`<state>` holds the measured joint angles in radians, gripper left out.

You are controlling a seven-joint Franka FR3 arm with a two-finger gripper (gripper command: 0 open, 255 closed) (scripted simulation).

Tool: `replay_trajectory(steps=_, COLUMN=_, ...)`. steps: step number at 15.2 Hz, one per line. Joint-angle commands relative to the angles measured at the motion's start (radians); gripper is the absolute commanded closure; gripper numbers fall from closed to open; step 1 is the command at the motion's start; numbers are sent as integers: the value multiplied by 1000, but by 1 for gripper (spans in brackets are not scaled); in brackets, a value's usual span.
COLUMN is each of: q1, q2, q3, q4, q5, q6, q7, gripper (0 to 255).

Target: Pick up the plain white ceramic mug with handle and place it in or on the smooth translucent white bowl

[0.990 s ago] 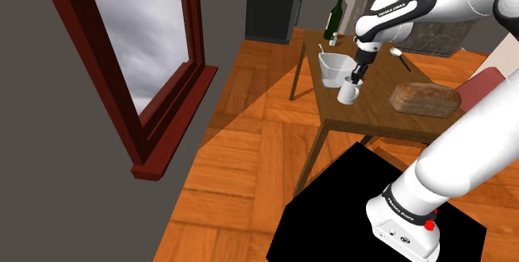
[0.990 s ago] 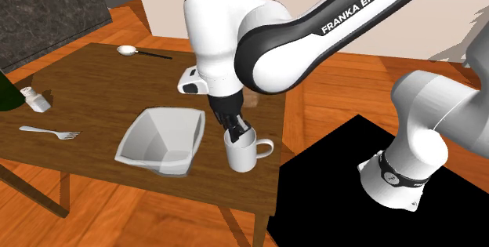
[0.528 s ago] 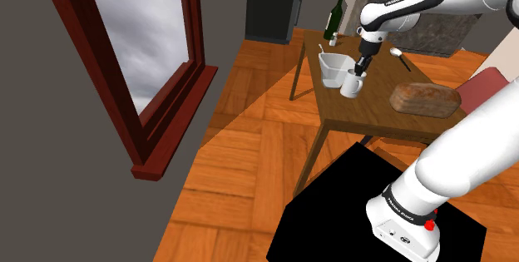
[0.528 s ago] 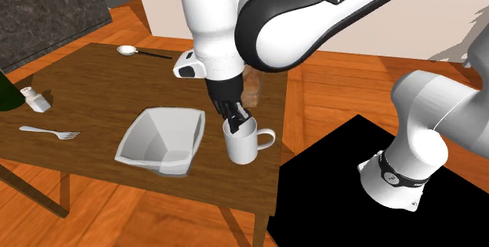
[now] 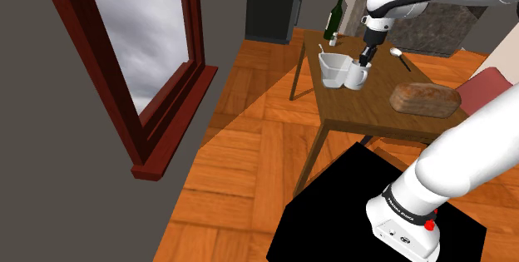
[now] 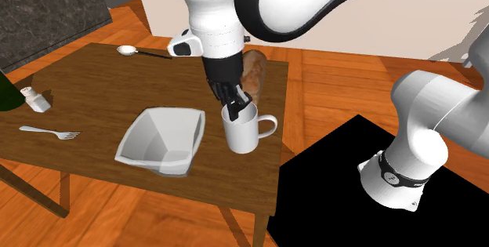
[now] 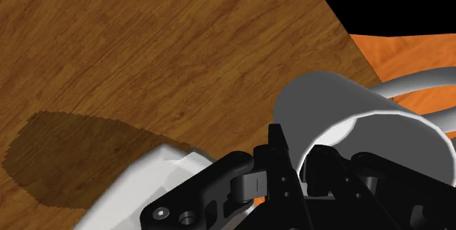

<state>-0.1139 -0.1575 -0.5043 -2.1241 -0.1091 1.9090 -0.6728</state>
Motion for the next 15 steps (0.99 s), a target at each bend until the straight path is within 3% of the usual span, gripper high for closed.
replay_trajectory(steps=1, q1=2, q2=-5, q3=3, q4=22, q5=-1, q6=-28, q7=3, gripper=255)
replay_trajectory(steps=15, q1=7, q2=-27, q3=16, q4=191, q5=-3, q6=-216, q7=3, gripper=255)
